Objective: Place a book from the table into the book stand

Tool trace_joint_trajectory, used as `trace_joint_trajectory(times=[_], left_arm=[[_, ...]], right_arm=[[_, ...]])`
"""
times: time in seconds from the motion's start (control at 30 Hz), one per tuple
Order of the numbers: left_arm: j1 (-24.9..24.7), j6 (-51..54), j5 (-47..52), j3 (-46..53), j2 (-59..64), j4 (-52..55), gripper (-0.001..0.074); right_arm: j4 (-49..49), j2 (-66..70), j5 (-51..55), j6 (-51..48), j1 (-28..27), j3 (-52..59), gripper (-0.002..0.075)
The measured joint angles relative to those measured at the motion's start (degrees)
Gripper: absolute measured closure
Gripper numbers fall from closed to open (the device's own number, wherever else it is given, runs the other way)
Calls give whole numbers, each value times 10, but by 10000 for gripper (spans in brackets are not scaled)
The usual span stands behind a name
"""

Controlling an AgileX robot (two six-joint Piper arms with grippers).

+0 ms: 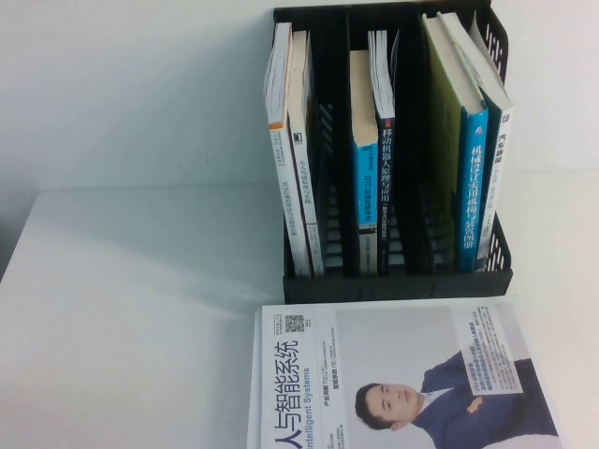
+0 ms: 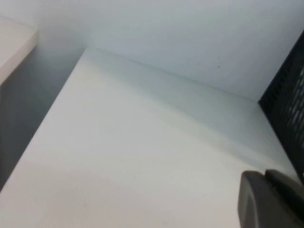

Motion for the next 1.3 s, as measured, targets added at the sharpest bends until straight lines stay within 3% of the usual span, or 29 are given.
trace_joint_trajectory(times=[0.37,1.07,1.2,1.3], left_arm=[[3,-2,62,19,-29,27,739],[4,-2,71,17,-29,27,739],[4,-2,71,17,-29,27,739],[4,-2,71,17,-29,27,739]], right_arm=[[0,0,1,0,1,0,728],[0,-1,1,0,0,0,728],[0,-13,27,0,-80,0,728],[-1,-18,52,0,-196,0,728]])
